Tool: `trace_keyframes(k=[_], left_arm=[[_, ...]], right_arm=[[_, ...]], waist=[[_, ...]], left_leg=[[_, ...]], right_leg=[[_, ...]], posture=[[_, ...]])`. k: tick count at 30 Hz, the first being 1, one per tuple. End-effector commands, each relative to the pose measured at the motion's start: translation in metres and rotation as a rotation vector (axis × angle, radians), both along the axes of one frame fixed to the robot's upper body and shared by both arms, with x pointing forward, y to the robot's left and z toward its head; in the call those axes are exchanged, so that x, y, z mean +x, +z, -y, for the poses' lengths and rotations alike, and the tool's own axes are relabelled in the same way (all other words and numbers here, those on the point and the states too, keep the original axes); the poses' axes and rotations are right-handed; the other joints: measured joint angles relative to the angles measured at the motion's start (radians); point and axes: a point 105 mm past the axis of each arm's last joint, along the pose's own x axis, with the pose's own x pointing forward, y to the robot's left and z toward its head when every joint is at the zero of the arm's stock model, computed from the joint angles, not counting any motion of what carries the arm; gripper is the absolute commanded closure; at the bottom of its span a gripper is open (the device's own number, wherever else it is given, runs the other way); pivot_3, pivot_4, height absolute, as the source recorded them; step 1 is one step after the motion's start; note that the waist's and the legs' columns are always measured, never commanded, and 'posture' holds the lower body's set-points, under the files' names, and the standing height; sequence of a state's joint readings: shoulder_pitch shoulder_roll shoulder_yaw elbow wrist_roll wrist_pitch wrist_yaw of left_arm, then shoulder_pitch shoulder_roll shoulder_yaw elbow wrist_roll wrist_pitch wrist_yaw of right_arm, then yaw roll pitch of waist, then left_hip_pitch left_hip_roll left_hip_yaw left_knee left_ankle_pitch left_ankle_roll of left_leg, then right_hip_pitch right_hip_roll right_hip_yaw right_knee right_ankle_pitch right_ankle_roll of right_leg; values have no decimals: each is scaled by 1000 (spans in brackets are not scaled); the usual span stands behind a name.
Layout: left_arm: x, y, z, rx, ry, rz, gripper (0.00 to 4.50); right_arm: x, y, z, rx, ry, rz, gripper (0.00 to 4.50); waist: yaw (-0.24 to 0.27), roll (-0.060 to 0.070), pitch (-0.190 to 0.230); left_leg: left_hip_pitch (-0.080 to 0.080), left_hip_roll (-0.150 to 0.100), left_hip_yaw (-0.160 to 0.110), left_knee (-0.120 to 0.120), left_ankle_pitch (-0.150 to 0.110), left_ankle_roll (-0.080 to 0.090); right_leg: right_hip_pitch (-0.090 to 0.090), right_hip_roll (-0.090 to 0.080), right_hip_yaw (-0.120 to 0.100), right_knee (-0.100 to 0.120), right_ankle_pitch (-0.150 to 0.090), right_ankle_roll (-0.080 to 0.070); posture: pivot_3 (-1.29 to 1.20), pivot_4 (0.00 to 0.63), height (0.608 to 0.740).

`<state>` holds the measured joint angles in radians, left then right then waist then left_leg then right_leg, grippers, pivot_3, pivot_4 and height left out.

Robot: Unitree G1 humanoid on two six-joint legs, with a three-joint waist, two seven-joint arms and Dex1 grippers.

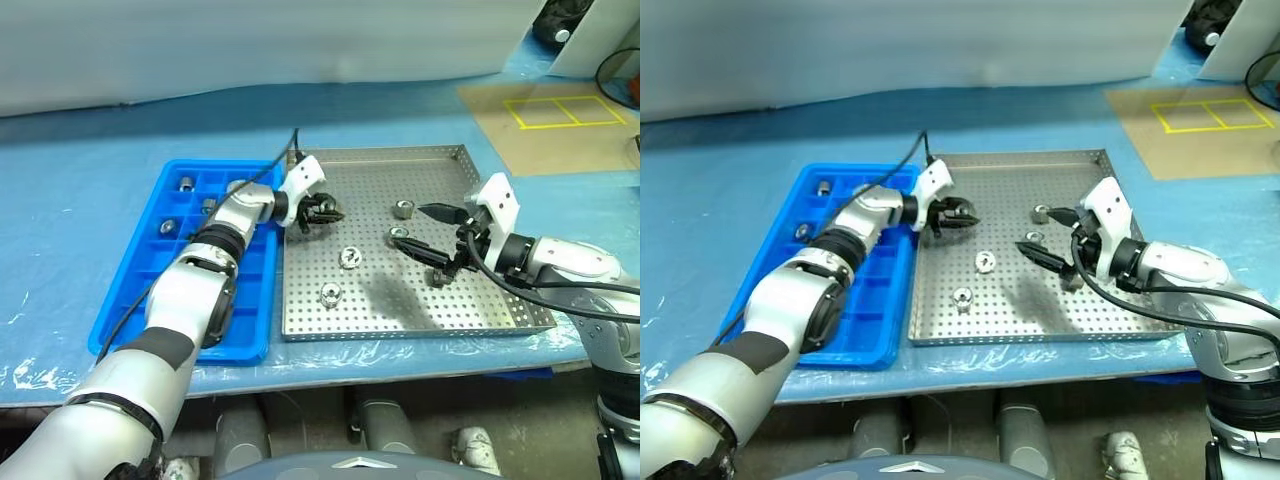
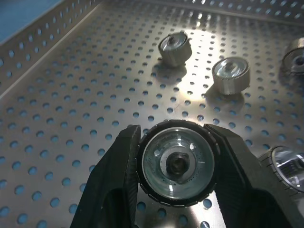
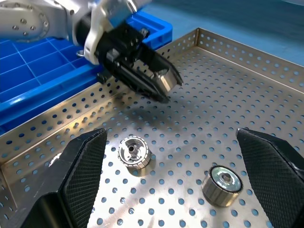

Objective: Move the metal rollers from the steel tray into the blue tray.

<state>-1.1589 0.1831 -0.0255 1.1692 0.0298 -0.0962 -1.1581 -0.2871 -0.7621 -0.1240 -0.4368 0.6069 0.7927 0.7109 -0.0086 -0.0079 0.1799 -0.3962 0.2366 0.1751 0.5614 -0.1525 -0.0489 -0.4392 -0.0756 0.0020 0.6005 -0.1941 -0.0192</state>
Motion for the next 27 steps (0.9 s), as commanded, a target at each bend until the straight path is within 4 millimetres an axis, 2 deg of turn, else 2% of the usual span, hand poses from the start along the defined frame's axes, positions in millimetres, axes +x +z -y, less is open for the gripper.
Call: trace_keyframes(k=[1,4,9,15,20,27], left_arm=[[-11,57,-17,-128,-91,145,2766],[-27,61,-43,-105,-82,184,2766],[-53,25,-104,45,69,210,2766],[-82,37,-163,30,295,261,2766],[-107,48,-195,47,433,272,2766],[-154,24,-221,134,519,161,2766]], right_arm=[[7,9,-11,2,67,49,0],[16,10,-20,9,122,53,0],[34,10,-40,17,230,55,0],[52,10,-67,13,367,56,0],[61,11,-86,11,459,59,0],[62,9,-103,23,545,51,0]], waist=[[1,0,0],[-2,1,0],[9,2,0],[64,1,2],[112,1,2],[139,1,2]], left_leg=[[-1,0,0,0,0,0],[1,1,1,-1,0,-1],[6,3,1,-4,3,-5],[3,4,0,-5,4,-7],[3,3,0,-5,3,-6],[0,5,-2,-5,4,-7]], right_leg=[[-1,-1,0,0,0,0],[-1,-1,0,2,0,-1],[-1,0,-1,5,-1,-2],[-3,0,-4,7,-1,-3],[-3,-1,-5,7,-2,-4],[-4,0,-8,7,-2,-4]], posture=[[-325,150,740],[-231,150,740],[-81,150,740],[111,150,740],[218,150,740],[287,150,740]])
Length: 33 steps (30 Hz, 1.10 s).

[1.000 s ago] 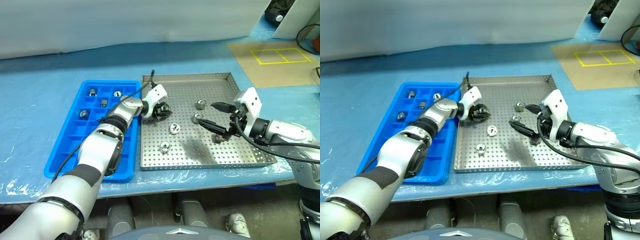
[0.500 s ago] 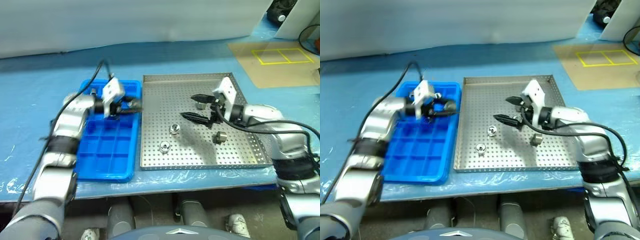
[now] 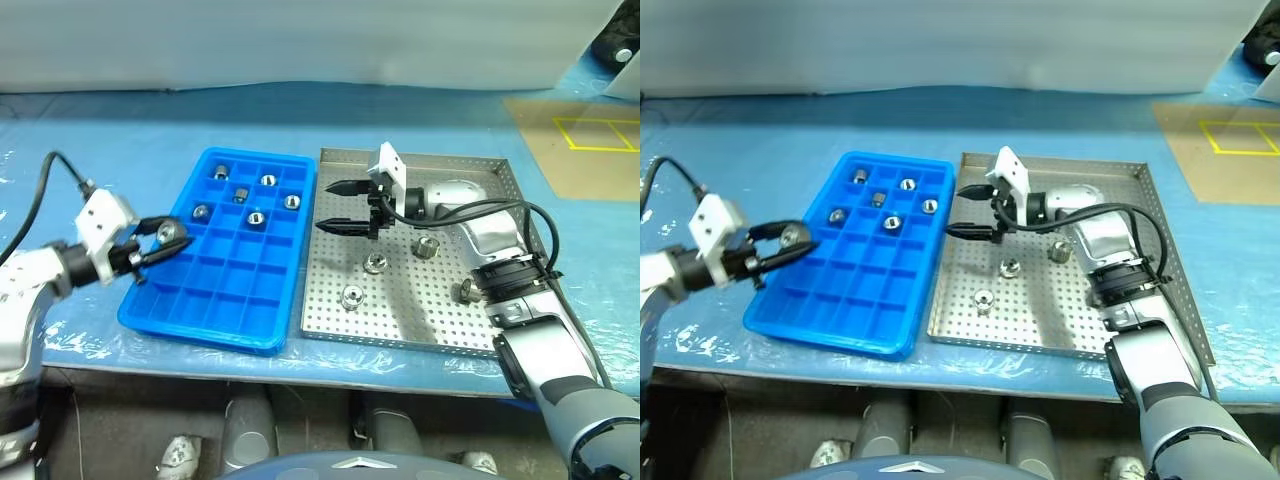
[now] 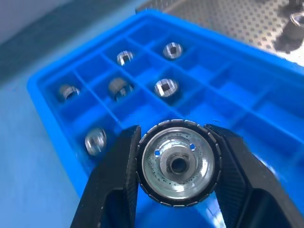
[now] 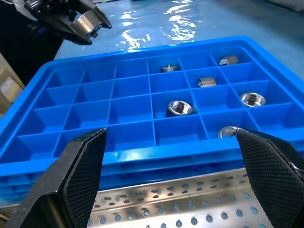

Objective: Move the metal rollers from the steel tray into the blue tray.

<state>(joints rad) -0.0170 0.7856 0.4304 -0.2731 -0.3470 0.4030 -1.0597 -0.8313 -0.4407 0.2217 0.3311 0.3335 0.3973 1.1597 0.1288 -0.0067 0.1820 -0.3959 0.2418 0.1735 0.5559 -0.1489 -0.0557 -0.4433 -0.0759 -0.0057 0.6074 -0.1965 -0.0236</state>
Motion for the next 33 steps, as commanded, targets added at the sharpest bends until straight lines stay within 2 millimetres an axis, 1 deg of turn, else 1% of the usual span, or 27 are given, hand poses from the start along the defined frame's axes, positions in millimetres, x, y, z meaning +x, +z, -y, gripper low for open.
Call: trace_keyframes(k=[1,4,7,10,14,18,25,27,28,30,31,32,33], left_arm=[[-16,11,-11,26,32,21,2766],[-20,3,-28,19,103,-12,2766],[-18,-6,-34,14,140,-31,2766],[-14,-17,-32,-3,146,-62,2766],[-1,-23,-22,-34,133,-54,2766],[7,-28,-14,-38,104,-64,2766],[16,-37,-20,-45,114,-96,2766],[20,-37,-21,-61,124,-87,2023],[21,-36,-21,-65,123,-84,1758],[23,-36,-22,-63,129,-72,1083],[27,-35,-24,-51,152,-51,783],[30,-34,-25,-42,169,-36,373],[30,-31,-22,-39,150,-33,81]], right_arm=[[-2,13,-8,10,53,54,0],[-3,12,-12,7,77,49,0],[-4,11,-13,6,89,46,0],[-10,12,-14,9,117,31,0],[-15,11,-10,-1,124,21,0],[-18,9,-7,-12,113,19,0],[-17,8,-1,-15,69,25,0],[-17,8,1,-14,58,29,0],[-17,8,1,-13,55,29,0],[-17,8,1,-12,51,30,0],[-17,9,1,-12,49,31,0],[-17,9,1,-11,47,31,0],[-17,8,2,-11,45,31,0]], waist=[[7,0,0],[22,0,0],[33,0,0],[36,0,0],[38,0,0],[33,0,0],[22,0,0],[22,0,0],[22,0,0],[22,0,0],[22,0,0],[22,0,0],[22,0,0]], left_leg=[[0,0,0,0,0,0],[0,1,-1,0,1,-1],[1,0,-2,0,1,-1],[0,0,-2,0,1,-1],[0,1,-2,0,1,-2],[0,0,-2,0,1,-2],[1,0,-2,0,2,-3],[1,1,-2,0,2,-3],[2,0,-2,0,2,-3],[2,0,-2,1,2,-4],[2,0,-2,1,2,-3],[2,0,-2,1,2,-3],[2,0,-2,2,2,-4]], right_leg=[[0,0,0,0,0,0],[0,0,-1,1,0,0],[1,0,-1,1,0,0],[1,0,-1,1,0,0],[1,0,-1,1,0,0],[1,1,-1,1,0,0],[1,1,-1,2,0,0],[1,1,-1,3,0,0],[1,1,-1,3,0,0],[1,1,-1,4,0,0],[1,1,-1,4,0,0],[1,1,-1,5,0,0],[1,1,-1,5,0,0]], posture=[[293,150,740],[305,150,740],[301,150,740],[288,150,740],[258,150,740],[233,150,740],[202,150,740],[196,150,740],[194,150,740],[192,150,740],[191,150,740],[191,150,740],[187,150,740]])
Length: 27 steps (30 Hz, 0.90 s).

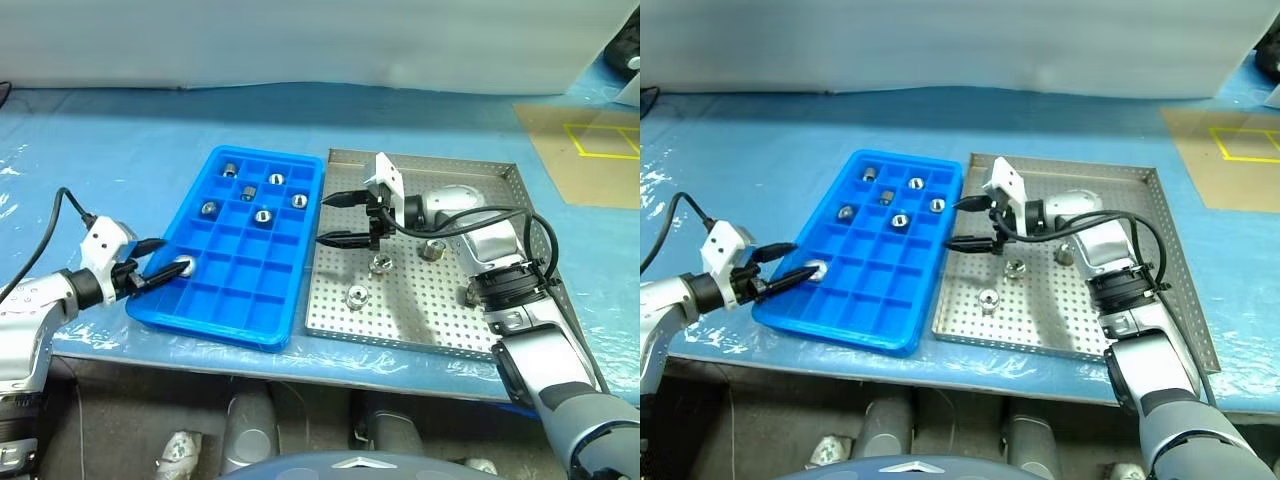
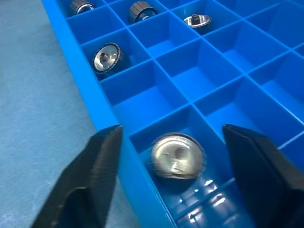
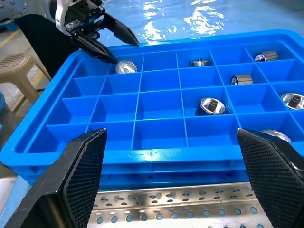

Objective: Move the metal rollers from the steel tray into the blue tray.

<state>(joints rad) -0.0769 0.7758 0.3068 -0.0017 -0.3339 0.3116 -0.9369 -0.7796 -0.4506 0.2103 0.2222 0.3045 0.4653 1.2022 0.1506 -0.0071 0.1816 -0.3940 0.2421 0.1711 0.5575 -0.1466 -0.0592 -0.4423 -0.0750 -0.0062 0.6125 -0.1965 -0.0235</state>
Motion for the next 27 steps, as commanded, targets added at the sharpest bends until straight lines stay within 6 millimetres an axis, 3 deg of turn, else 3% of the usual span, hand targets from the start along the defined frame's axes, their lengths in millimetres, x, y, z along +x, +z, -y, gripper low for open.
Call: trace_keyframes(k=[1,8,13,21,27], left_arm=[[6,13,5,28,-14,60,81],[17,40,48,19,-147,169,81],[49,75,94,-77,-238,301,81],[75,71,155,-70,-502,273,81],[90,53,196,-51,-654,219,81]], right_arm=[[-2,13,2,25,3,49,0],[-2,15,6,30,-15,49,0],[-6,16,20,24,-59,43,0],[-19,15,57,3,-226,50,0],[-36,18,87,1,-378,60,0]], waist=[[0,0,0],[2,0,0],[3,0,0],[-47,0,0],[-80,0,-1]], left_leg=[[0,0,0,0,0,0],[0,0,-1,4,0,0],[0,-1,-1,7,1,-1],[3,-1,0,8,3,-5],[3,-2,1,8,3,-4]], right_leg=[[0,0,0,0,0,0],[0,0,0,4,0,0],[1,-1,1,9,0,0],[1,1,6,9,0,0],[1,1,7,8,0,0]], posture=[[186,150,740],[144,150,740],[56,150,740],[-155,150,740],[-332,150,740]])
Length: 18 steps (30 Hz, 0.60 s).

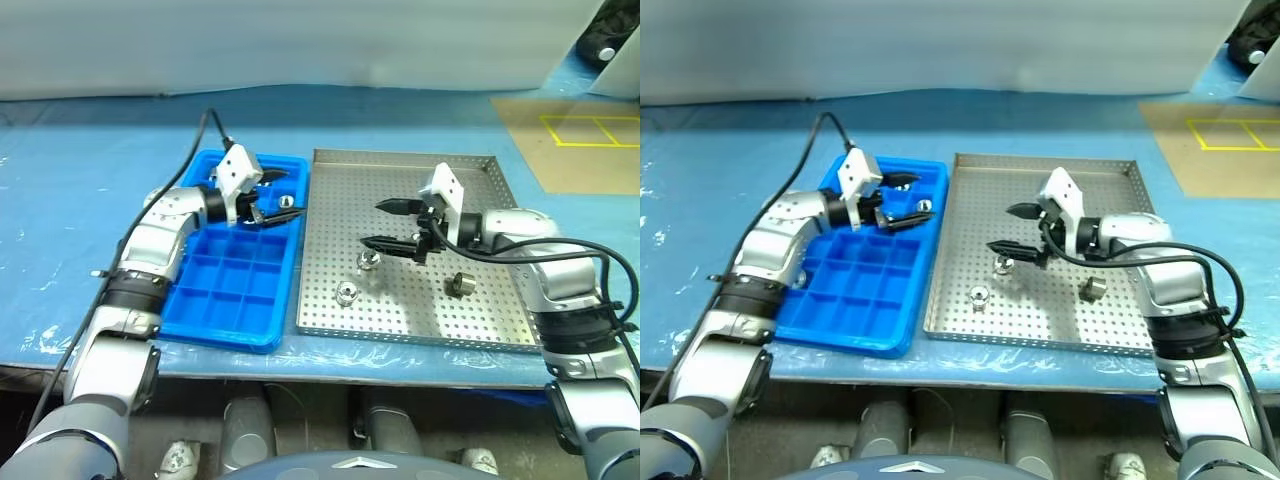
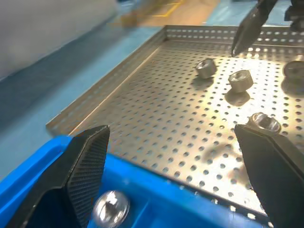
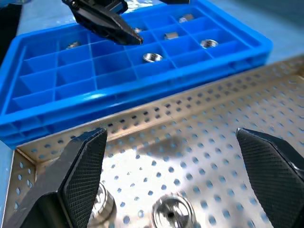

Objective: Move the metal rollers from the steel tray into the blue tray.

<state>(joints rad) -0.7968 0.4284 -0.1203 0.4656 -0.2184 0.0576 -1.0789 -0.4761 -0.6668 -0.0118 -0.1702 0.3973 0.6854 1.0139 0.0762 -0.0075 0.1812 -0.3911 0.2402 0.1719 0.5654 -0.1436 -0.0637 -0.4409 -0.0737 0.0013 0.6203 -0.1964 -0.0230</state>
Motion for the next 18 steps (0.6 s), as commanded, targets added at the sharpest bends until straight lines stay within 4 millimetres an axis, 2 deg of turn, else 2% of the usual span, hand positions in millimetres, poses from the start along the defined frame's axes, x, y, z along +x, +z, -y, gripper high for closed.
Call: trace_keyframes(k=[1,6,10,13,18], left_arm=[[3,-3,22,34,-96,15,81],[-2,-24,63,88,-238,-20,81],[-5,-38,86,124,-301,-53,81],[-8,-50,98,175,-329,-58,81],[-13,-62,103,241,-368,-56,81]], right_arm=[[-16,18,12,20,-59,61,0],[-47,13,17,24,-103,25,0],[-65,12,16,19,-106,2,0],[-70,11,18,6,-123,-4,0],[-78,11,19,-9,-122,-12,0]], waist=[[-9,0,0],[-36,0,0],[-61,0,0],[-79,0,-1],[-93,0,-1]], left_leg=[[0,0,0,0,0,0],[3,-1,2,0,-4,6],[4,-1,3,0,-5,9],[4,-1,3,0,-6,10],[4,-2,3,0,-7,12]], right_leg=[[0,0,0,0,0,0],[4,0,2,-4,0,0],[6,0,2,-8,1,2],[8,0,3,-13,2,4],[10,0,2,-15,2,5]], posture=[[-351,150,740],[-476,150,740],[-527,150,740],[-546,150,740],[-567,150,740]])
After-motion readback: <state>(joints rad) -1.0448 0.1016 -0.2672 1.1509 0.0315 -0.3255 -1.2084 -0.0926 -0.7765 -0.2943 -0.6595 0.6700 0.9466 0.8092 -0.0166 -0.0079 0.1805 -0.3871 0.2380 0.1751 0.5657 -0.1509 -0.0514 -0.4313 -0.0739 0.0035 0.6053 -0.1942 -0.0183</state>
